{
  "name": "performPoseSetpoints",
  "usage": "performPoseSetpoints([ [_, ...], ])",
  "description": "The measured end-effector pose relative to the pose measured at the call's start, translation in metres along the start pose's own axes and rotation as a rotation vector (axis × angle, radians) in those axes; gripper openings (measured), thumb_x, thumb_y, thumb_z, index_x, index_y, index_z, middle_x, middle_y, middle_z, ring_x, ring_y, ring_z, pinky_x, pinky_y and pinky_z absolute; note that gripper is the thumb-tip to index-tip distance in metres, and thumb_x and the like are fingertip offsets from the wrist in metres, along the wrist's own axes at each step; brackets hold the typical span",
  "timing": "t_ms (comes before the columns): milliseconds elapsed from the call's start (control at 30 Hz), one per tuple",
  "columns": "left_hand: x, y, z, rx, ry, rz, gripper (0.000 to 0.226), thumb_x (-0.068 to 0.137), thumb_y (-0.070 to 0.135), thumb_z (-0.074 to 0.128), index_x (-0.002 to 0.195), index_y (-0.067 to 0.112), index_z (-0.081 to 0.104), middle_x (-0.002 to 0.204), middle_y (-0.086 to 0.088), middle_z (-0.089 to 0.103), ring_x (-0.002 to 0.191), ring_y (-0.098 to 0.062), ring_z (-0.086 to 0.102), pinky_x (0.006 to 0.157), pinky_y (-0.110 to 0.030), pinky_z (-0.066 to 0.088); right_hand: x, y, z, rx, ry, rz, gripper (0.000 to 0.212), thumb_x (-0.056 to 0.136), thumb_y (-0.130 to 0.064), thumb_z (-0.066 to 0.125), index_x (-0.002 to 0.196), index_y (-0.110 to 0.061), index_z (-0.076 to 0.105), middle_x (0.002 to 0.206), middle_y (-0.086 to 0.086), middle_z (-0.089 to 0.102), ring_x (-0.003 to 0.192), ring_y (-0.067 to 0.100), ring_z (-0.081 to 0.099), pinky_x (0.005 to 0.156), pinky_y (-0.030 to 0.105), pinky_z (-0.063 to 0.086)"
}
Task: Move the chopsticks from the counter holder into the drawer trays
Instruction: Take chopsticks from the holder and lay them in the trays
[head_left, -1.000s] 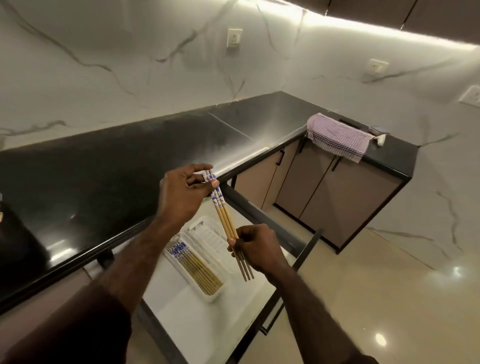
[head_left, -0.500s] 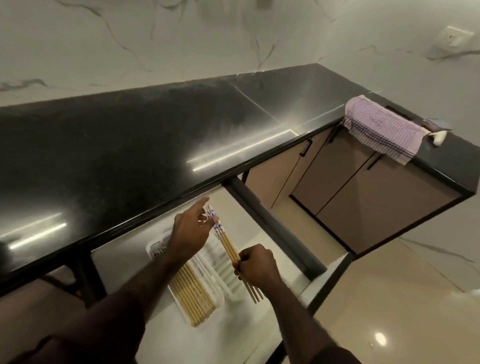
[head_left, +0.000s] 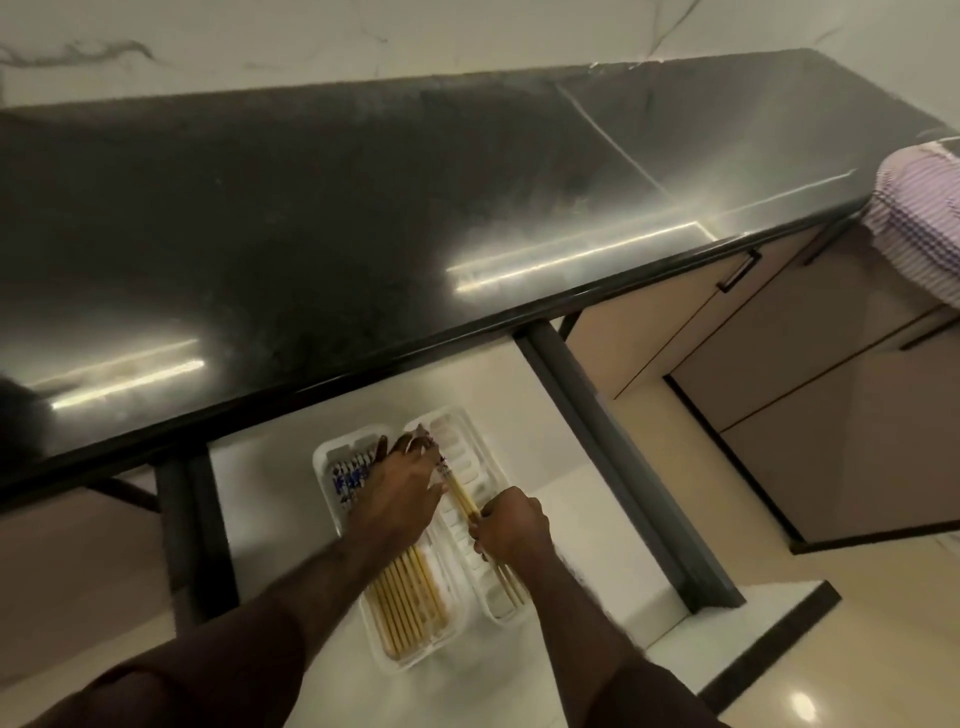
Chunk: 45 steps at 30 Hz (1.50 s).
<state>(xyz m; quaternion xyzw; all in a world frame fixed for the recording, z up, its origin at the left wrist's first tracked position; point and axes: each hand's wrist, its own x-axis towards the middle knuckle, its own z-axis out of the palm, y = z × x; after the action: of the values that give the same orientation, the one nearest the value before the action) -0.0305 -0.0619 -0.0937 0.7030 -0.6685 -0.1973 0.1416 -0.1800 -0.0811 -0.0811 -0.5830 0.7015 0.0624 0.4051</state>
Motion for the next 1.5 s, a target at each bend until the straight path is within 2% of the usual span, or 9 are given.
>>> performPoseSetpoints([
  [133,0.002,0.003,0.014,0.201,-0.032,0.095,0.041,0.095,0.028,0.054,0.133,0.013,0.053,0.140,-0.008,0.054,0.138,-0.022,0.039,0.119,-0.042,0.006,0.014,0.000,0.008,-0.004,-0.015,0.012,0.013,0.078,-0.019,0.068,0.084,-0.009,0.073,0.085,0.006,0.075,0.083,0.022,0.072,0.078,0.032,0.058],
  [267,0.003,0.008,0.023,0.382,-0.160,0.116,0.029,0.093,0.022,0.053,0.120,0.015,0.060,0.138,-0.009,0.056,0.139,-0.025,0.036,0.113,-0.045,-0.010,0.020,0.008,0.020,-0.039,-0.043,-0.006,0.018,0.080,-0.020,0.068,0.093,-0.008,0.071,0.093,0.008,0.075,0.091,0.023,0.070,0.080,0.030,0.056],
  [367,0.007,0.015,0.025,0.489,-0.247,0.117,0.031,0.089,0.025,0.056,0.117,0.013,0.062,0.138,-0.014,0.055,0.142,-0.030,0.031,0.109,-0.047,-0.018,0.022,0.013,0.029,-0.045,-0.044,-0.032,0.024,0.080,-0.019,0.065,0.101,-0.009,0.069,0.100,0.009,0.074,0.095,0.025,0.069,0.084,0.032,0.054],
  [500,0.012,0.024,0.027,0.599,-0.377,0.132,0.036,0.090,0.033,0.051,0.115,0.011,0.064,0.138,-0.016,0.054,0.143,-0.032,0.028,0.114,-0.055,-0.016,0.024,0.011,0.034,-0.095,-0.016,-0.085,0.023,0.087,-0.022,0.058,0.105,-0.010,0.067,0.104,0.011,0.071,0.095,0.027,0.067,0.078,0.032,0.051],
  [700,0.014,0.023,0.030,0.642,-0.432,0.162,0.046,0.093,0.043,0.045,0.121,0.011,0.061,0.143,-0.017,0.049,0.142,-0.031,0.030,0.114,-0.060,-0.013,0.019,0.014,0.037,-0.232,0.117,-0.159,0.016,0.088,-0.018,0.058,0.101,-0.012,0.064,0.104,0.008,0.068,0.095,0.025,0.066,0.077,0.031,0.051],
  [933,0.020,0.014,0.036,0.633,-0.443,0.199,0.050,0.093,0.036,0.045,0.137,0.012,0.050,0.156,-0.014,0.031,0.148,-0.032,0.013,0.101,-0.056,-0.029,0.012,0.016,0.046,-0.204,0.232,-0.225,0.013,0.091,-0.018,0.056,0.101,-0.015,0.063,0.102,0.004,0.066,0.089,0.022,0.064,0.073,0.033,0.052],
  [1200,0.023,0.016,0.033,0.629,-0.481,0.210,0.040,0.091,0.036,0.046,0.120,0.013,0.062,0.142,-0.013,0.051,0.141,-0.032,0.031,0.108,-0.060,-0.021,0.011,0.019,0.048,-0.149,0.208,-0.211,0.014,0.090,-0.013,0.057,0.101,-0.017,0.064,0.099,0.004,0.068,0.087,0.022,0.065,0.078,0.038,0.056],
  [1400,0.023,0.015,0.029,0.595,-0.452,0.244,0.028,0.090,0.031,0.046,0.101,0.014,0.066,0.118,-0.008,0.066,0.124,-0.028,0.050,0.104,-0.056,-0.026,0.011,0.017,0.044,-0.101,0.205,-0.206,0.013,0.087,-0.012,0.062,0.098,-0.018,0.067,0.097,0.004,0.068,0.084,0.021,0.064,0.077,0.036,0.056],
  [1500,0.024,0.010,0.027,0.522,-0.403,0.245,0.018,0.090,0.031,0.046,0.081,0.019,0.056,0.101,-0.004,0.068,0.111,-0.024,0.058,0.103,-0.053,-0.028,0.009,0.015,0.039,-0.109,0.208,-0.218,0.014,0.089,-0.013,0.058,0.098,-0.016,0.068,0.097,0.006,0.069,0.084,0.022,0.065,0.078,0.037,0.056],
])
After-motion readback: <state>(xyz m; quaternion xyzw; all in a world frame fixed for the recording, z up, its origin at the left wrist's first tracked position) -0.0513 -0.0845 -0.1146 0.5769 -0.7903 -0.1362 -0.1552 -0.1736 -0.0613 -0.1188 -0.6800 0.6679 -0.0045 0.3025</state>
